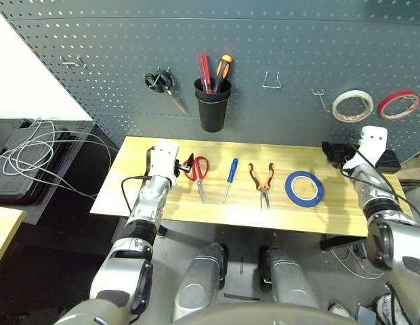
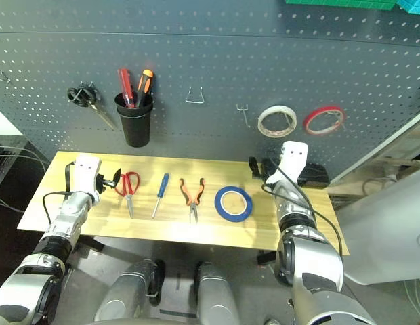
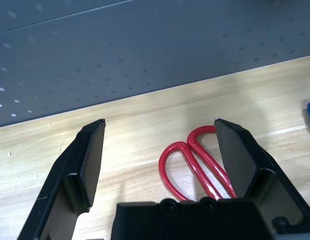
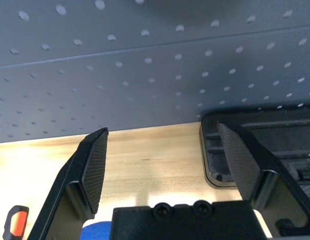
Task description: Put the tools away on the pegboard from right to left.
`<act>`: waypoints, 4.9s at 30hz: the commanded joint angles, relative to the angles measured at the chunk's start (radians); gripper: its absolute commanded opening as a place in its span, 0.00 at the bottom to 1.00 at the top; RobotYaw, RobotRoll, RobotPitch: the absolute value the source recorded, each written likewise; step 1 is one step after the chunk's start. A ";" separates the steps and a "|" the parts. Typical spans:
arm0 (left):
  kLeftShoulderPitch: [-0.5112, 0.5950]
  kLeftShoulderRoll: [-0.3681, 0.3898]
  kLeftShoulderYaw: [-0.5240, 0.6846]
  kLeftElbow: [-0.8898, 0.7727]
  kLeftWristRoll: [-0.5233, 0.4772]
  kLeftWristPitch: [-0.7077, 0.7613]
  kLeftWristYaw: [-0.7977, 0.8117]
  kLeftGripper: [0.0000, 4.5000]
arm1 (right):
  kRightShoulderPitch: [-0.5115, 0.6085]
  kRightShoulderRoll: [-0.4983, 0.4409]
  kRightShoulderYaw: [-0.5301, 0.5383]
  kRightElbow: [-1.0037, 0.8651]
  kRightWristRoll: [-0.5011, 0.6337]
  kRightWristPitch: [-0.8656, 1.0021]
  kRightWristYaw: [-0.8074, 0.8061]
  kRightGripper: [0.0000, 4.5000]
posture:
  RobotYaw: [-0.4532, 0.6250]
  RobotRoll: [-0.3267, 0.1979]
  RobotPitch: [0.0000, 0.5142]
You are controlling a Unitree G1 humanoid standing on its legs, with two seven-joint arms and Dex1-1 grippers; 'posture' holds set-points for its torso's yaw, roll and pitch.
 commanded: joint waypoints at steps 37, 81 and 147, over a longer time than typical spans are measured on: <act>0.186 0.000 -0.331 -0.350 0.082 0.014 -0.408 0.99 | 0.136 0.050 0.176 -0.144 -0.106 0.439 0.018 1.00 | 0.46 0.62 0.57; 0.155 0.000 -0.325 -0.420 0.084 -0.401 -0.327 1.00 | 0.392 -0.058 0.245 -0.837 -0.206 -0.221 0.078 0.16 | 0.43 0.62 0.47; 0.123 -0.008 -0.346 -0.424 0.092 -0.246 -0.379 1.00 | 0.471 -0.005 0.189 -0.898 -0.205 -0.173 -0.081 0.99 | 0.43 0.62 0.50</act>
